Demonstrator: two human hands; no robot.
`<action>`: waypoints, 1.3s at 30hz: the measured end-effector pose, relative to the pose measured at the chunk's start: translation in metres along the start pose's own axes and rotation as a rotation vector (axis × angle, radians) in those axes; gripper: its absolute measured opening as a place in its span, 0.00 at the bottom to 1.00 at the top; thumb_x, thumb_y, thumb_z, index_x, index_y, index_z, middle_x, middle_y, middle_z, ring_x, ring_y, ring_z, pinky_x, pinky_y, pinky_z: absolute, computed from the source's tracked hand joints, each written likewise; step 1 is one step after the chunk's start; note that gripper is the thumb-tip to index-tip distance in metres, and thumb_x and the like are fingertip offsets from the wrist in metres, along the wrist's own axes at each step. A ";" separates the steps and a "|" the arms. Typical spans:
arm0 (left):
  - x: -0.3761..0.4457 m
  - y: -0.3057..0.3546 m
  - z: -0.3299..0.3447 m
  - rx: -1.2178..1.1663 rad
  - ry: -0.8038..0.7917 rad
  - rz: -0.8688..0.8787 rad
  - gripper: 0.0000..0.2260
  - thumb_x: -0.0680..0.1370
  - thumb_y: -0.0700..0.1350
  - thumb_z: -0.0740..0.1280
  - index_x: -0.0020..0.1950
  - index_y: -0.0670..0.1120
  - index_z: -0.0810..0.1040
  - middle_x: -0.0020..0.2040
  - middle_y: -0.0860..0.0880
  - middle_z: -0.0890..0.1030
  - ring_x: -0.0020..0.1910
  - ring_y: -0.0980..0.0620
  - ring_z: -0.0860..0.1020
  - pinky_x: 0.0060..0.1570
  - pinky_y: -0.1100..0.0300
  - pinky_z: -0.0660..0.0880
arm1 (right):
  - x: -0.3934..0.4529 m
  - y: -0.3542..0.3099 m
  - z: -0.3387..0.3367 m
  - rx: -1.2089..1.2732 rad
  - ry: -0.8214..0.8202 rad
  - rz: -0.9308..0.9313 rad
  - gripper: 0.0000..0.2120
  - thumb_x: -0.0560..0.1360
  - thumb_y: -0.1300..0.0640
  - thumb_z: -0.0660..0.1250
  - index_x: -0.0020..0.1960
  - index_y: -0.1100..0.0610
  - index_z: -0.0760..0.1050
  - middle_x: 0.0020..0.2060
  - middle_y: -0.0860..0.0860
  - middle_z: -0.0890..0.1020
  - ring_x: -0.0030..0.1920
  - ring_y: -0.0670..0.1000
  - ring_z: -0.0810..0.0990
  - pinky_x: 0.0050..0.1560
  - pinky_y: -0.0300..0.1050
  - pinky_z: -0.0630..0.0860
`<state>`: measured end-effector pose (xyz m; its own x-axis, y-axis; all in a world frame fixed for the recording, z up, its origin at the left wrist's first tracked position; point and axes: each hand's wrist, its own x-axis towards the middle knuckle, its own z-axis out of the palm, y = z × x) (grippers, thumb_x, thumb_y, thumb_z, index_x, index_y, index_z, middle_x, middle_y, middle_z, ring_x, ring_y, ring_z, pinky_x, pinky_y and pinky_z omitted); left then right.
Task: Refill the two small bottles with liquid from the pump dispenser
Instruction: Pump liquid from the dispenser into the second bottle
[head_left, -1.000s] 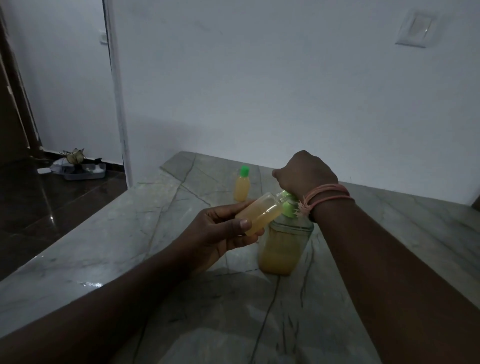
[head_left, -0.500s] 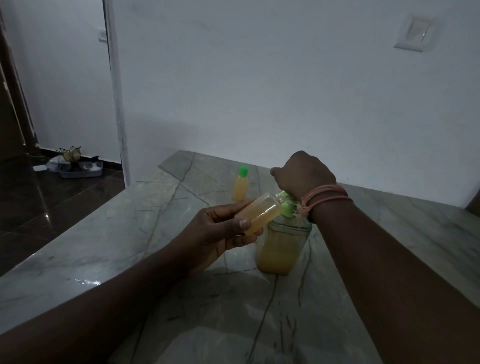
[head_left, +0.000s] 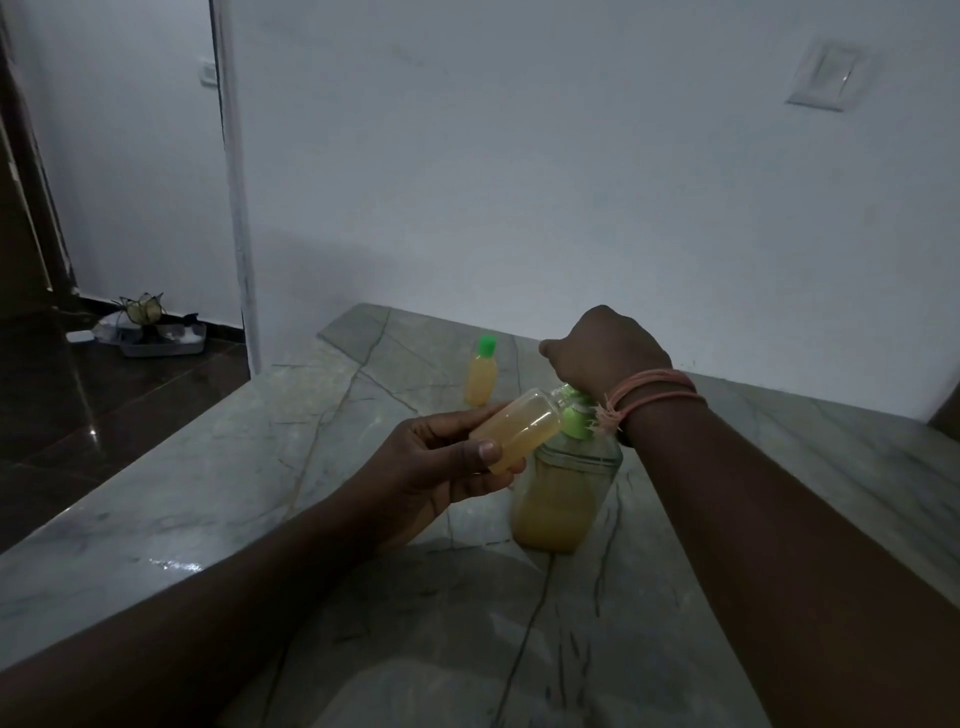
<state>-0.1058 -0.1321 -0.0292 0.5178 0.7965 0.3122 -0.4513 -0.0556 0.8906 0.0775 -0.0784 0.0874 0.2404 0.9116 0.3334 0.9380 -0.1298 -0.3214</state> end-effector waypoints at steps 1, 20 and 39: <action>0.000 0.000 0.000 -0.005 -0.002 0.001 0.22 0.72 0.48 0.78 0.65 0.52 0.82 0.61 0.42 0.82 0.59 0.41 0.82 0.53 0.57 0.80 | 0.000 -0.001 -0.001 -0.025 0.012 -0.012 0.14 0.71 0.47 0.66 0.34 0.54 0.69 0.31 0.51 0.74 0.32 0.52 0.73 0.34 0.42 0.68; 0.002 -0.001 -0.003 0.000 -0.022 0.010 0.21 0.73 0.47 0.76 0.66 0.51 0.81 0.61 0.41 0.82 0.59 0.41 0.82 0.53 0.57 0.80 | 0.000 0.006 0.006 0.050 0.099 -0.027 0.16 0.71 0.45 0.64 0.34 0.55 0.67 0.35 0.53 0.75 0.37 0.57 0.75 0.37 0.43 0.67; 0.002 -0.003 -0.006 -0.008 -0.017 0.013 0.19 0.76 0.43 0.73 0.66 0.52 0.81 0.61 0.42 0.82 0.59 0.41 0.82 0.53 0.57 0.80 | 0.003 0.005 0.007 0.032 0.018 0.001 0.13 0.70 0.47 0.66 0.34 0.54 0.69 0.33 0.52 0.76 0.38 0.56 0.77 0.38 0.44 0.71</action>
<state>-0.1074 -0.1272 -0.0336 0.5240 0.7855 0.3294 -0.4639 -0.0612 0.8838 0.0811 -0.0735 0.0806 0.2460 0.9041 0.3493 0.9295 -0.1179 -0.3494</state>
